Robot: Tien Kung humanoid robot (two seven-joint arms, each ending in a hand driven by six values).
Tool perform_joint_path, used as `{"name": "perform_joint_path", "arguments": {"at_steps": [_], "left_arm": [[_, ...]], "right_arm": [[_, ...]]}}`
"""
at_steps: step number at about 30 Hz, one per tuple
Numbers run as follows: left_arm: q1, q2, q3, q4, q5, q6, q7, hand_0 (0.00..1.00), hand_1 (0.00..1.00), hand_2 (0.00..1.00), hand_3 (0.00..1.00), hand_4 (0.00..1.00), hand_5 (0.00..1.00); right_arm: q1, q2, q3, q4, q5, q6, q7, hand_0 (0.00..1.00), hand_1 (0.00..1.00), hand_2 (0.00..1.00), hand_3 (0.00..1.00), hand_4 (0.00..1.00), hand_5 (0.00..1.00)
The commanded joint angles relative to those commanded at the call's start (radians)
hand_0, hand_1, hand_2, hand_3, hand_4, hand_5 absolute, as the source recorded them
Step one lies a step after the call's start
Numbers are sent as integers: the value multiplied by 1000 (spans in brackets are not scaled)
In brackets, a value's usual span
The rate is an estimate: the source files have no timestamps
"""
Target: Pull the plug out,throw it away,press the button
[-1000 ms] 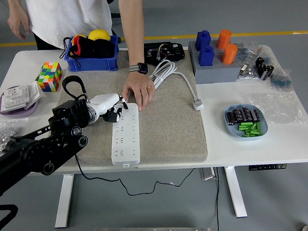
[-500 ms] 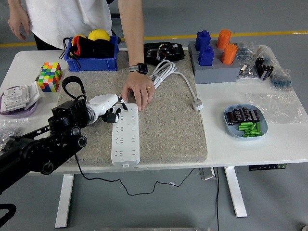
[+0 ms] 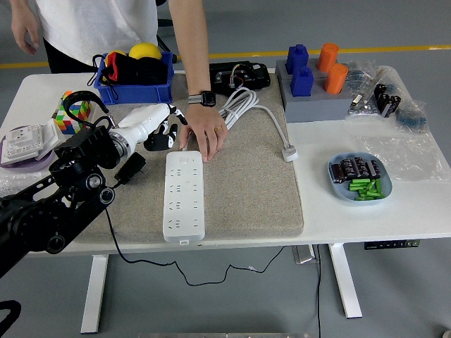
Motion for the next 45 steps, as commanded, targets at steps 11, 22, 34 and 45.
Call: {"name": "perform_joint_path", "arguments": {"at_steps": [11,22,34,45], "left_arm": [[175,-10,-250,-73,-11,83,-82,683,708,673,816,695,2],[338,-12,-438,-125,-63,62,-50,811,785,748,821,694,11],[363,-1,-477,-135,-73,57,-53,803,775,732,818,678,31],[373,0,-494,-143,-82,50,-55,799,763,692,816,675,33]], "right_arm": [[2,1,1,0,-1,0,1,704,679,662,616,711,485],[8,4,9,0,-6,-3,2,704,678,662,617,712,487],[21,4,12,0,-7,-6,1,704,678,662,617,712,486],[26,2,14,0,-9,-8,0,705,679,662,617,712,486]]}}
